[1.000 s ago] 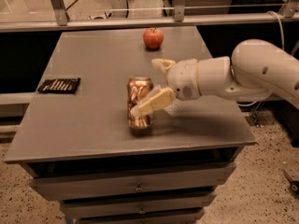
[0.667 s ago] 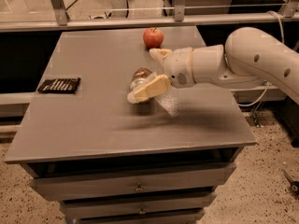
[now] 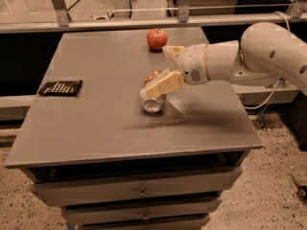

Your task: Knock orange can over

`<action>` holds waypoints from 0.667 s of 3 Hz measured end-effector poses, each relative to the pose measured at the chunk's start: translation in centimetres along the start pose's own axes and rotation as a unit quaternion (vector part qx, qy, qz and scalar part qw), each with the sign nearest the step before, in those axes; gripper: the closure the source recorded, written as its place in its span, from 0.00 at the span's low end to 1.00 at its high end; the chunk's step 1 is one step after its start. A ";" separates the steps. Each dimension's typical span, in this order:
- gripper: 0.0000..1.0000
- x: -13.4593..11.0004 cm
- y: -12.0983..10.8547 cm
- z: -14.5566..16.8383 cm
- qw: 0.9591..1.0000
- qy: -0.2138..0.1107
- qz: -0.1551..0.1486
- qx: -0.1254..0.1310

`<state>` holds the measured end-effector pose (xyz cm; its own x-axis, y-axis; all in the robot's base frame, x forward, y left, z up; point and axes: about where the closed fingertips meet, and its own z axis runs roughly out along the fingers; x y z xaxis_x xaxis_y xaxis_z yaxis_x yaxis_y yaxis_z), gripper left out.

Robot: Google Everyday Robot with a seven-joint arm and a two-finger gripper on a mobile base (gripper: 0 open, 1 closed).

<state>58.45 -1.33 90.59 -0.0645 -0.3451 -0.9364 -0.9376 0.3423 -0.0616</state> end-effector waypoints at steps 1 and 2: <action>0.00 0.7 -0.3 -3.4 1.000 0.008 -0.011 0.002; 0.00 1.1 0.0 -7.7 0.999 0.019 -0.035 -0.006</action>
Offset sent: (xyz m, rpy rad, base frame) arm -0.0556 -0.1393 0.0350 -0.1169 -0.0930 0.0752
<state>55.73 -8.48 92.25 -0.0122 -0.4006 -0.9162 -0.9440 0.3066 -0.1215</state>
